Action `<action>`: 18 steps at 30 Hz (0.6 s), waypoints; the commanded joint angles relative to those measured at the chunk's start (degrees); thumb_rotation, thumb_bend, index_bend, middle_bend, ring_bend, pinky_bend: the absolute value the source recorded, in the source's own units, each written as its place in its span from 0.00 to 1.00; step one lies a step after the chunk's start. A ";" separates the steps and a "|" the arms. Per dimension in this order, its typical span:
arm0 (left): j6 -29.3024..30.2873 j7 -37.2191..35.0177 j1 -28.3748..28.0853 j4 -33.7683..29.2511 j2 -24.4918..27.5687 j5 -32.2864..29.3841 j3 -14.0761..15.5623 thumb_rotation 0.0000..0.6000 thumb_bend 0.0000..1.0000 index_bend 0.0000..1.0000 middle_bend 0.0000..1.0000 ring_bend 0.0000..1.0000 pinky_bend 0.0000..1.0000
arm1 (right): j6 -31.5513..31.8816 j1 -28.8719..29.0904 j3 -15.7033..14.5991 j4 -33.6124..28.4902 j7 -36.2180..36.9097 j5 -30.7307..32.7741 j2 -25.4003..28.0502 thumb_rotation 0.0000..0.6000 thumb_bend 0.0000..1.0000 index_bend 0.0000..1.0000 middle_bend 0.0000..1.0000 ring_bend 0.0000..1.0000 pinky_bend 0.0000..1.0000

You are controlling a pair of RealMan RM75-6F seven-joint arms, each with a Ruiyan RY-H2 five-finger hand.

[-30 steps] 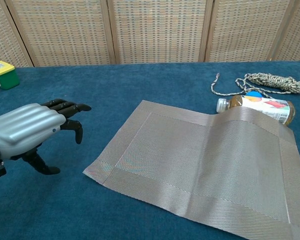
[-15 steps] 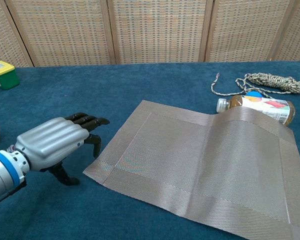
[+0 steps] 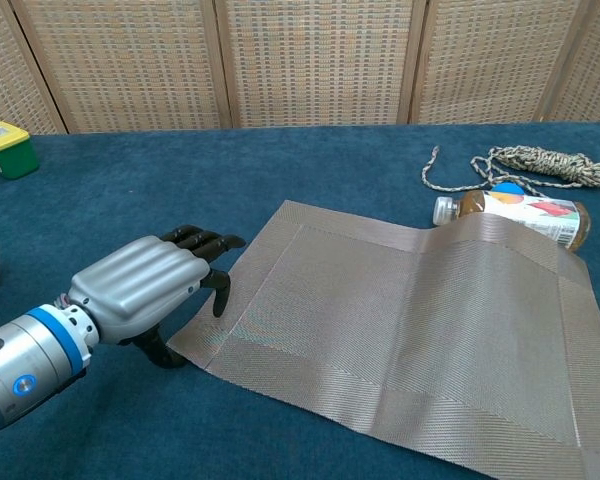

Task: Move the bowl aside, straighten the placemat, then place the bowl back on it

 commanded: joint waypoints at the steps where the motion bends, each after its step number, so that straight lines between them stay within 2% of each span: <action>1: 0.00 0.29 -0.19 0.24 -0.40 -0.16 0.11 1.00 0.21 0.45 0.00 0.00 0.00 | -0.04 -0.01 0.03 -0.01 0.03 0.03 0.01 1.00 0.24 0.03 0.00 0.00 0.00; 5: 0.04 0.23 -0.42 0.52 -1.14 -0.32 0.25 1.00 0.33 0.45 0.00 0.00 0.00 | -0.17 -0.03 -0.05 -0.06 0.04 -0.10 0.06 1.00 0.23 0.03 0.00 0.00 0.00; 9: 0.21 -0.19 -0.72 0.79 -1.87 -0.40 0.19 1.00 0.40 0.47 0.00 0.00 0.00 | -0.25 -0.07 -0.01 -0.22 0.28 -0.08 0.20 1.00 0.23 0.03 0.00 0.00 0.00; 13: 0.49 -0.54 -0.83 1.18 -2.16 -0.62 0.13 1.00 0.41 0.50 0.00 0.00 0.00 | -0.28 -0.10 0.00 -0.30 0.42 -0.17 0.28 1.00 0.23 0.03 0.00 0.00 0.00; 18: 1.15 -0.69 -0.83 1.38 -2.33 -0.64 0.02 1.00 0.41 0.63 0.00 0.00 0.00 | -0.32 -0.14 -0.03 -0.47 0.58 -0.24 0.47 1.00 0.23 0.03 0.00 0.00 0.00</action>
